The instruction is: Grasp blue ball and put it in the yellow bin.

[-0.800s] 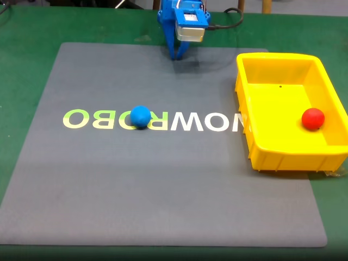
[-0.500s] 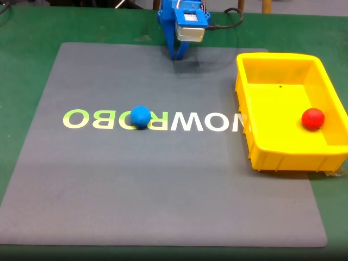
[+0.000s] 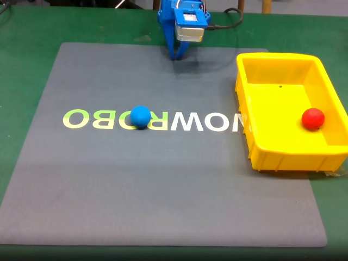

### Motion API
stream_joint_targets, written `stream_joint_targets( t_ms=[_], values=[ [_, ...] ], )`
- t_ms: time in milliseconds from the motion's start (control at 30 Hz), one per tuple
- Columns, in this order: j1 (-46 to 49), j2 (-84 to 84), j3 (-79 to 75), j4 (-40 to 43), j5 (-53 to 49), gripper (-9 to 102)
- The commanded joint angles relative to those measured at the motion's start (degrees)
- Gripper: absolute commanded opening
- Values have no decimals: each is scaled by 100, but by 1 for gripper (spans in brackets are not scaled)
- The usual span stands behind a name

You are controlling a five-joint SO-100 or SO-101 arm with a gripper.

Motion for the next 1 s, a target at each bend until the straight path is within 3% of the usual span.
stream_joint_targets(
  t_ms=[0,67,133,200,300,567,667,800,967],
  values=[
    [105,70,158,123,26,0],
    [202,70,158,123,-18,1],
    [404,70,158,26,-299,12],
    [615,70,158,-615,-334,30],
    [835,70,123,-1626,-325,38],
    [1046,79,123,-3771,-633,39],
    [993,-18,-149,-3964,-756,39],
    [949,-2074,-1301,-4834,-615,39],
    [1134,-4931,-3472,-5054,-220,38]
  ],
)
